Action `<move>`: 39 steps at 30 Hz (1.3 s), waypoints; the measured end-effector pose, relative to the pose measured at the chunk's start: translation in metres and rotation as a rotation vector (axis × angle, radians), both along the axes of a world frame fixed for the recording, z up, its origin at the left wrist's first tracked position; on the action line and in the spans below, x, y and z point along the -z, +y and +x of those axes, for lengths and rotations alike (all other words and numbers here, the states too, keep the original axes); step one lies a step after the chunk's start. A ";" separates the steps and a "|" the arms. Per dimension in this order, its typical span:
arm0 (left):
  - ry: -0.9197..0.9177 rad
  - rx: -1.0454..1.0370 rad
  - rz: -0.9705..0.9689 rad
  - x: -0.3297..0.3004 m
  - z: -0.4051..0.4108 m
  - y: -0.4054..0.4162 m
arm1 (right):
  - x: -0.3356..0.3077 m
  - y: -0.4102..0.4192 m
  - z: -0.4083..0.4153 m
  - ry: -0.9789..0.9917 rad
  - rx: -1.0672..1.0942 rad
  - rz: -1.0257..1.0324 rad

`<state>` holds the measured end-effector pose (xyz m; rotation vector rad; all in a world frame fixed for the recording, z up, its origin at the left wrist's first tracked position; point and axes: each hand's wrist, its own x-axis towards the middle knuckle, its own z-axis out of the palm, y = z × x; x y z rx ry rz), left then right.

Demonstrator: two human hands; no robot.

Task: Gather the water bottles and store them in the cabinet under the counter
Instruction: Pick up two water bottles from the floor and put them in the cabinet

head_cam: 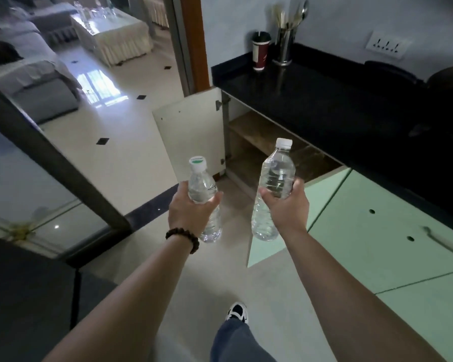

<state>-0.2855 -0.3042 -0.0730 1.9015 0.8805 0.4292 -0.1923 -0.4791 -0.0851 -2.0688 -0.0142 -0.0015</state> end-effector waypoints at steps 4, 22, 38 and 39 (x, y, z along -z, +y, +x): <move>-0.004 0.068 0.006 -0.013 0.086 0.033 | -0.006 0.032 0.068 0.000 0.050 0.015; 0.069 0.567 -0.042 0.029 0.350 0.062 | 0.022 0.056 0.226 0.132 0.527 -0.042; 0.214 1.023 -0.078 0.070 0.483 0.186 | 0.062 0.208 0.281 0.271 0.999 -0.005; 0.225 1.030 -0.084 0.073 0.483 0.187 | 0.065 0.210 0.282 0.270 1.004 -0.004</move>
